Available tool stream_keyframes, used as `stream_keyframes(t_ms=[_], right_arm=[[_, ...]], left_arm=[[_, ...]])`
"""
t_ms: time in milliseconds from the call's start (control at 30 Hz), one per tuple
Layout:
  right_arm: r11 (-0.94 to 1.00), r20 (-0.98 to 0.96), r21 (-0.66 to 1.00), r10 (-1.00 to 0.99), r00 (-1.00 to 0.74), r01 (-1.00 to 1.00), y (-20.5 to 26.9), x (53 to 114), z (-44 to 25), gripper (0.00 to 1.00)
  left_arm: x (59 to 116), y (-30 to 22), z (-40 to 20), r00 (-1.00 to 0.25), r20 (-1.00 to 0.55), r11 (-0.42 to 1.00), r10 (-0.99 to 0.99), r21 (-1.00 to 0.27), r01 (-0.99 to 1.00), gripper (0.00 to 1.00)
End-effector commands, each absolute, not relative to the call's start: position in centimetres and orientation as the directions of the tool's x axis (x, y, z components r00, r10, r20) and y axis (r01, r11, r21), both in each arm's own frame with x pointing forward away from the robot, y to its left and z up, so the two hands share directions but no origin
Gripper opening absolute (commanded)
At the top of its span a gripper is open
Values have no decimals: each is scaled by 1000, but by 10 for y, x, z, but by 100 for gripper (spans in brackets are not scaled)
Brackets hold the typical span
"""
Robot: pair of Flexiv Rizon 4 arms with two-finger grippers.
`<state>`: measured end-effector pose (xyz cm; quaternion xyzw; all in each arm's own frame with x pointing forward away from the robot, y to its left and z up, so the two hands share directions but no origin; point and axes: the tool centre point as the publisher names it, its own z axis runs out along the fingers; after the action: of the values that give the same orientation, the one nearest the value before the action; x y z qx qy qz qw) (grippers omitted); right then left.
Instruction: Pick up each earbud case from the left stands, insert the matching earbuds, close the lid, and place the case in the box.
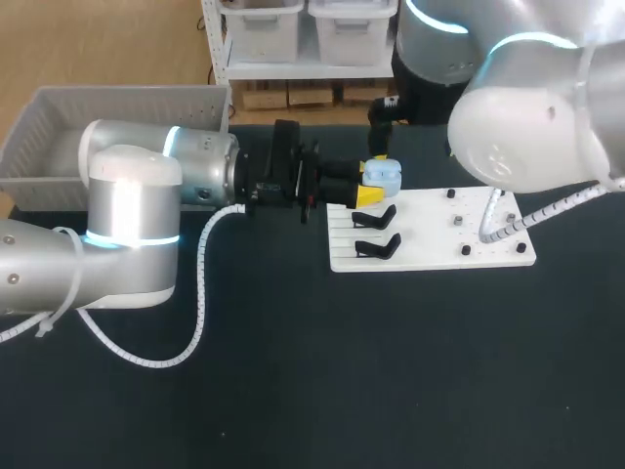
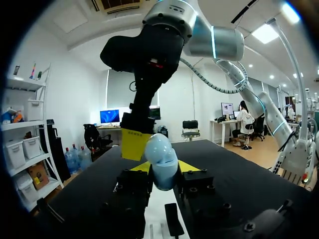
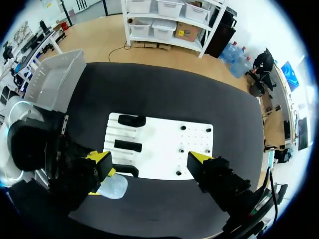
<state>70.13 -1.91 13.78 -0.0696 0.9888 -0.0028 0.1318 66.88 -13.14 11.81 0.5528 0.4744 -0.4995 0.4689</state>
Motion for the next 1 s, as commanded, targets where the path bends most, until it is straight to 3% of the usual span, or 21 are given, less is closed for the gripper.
stream_keyframes(t_ms=[33,367,567,800,1000], right_arm=[[989,-279,-15,-148,-949,-150,-26,681,148,100],[979,-545,13,-165,-822,-205,-42,663,212,100],[960,-686,-44,-230,-690,-277,-46,631,249,100],[954,-700,-21,-228,-677,-299,-50,616,252,100],[954,-700,-21,-228,-677,-299,-50,616,252,100]], left_arm=[[668,-131,117,54,-997,-106,54,48,993,0],[668,-131,117,54,-997,-106,54,48,993,0],[662,-85,147,-35,-999,79,38,-32,996,0],[644,-28,199,-7,-990,239,139,27,971,0],[654,33,206,-44,-988,396,150,19,918,0]])
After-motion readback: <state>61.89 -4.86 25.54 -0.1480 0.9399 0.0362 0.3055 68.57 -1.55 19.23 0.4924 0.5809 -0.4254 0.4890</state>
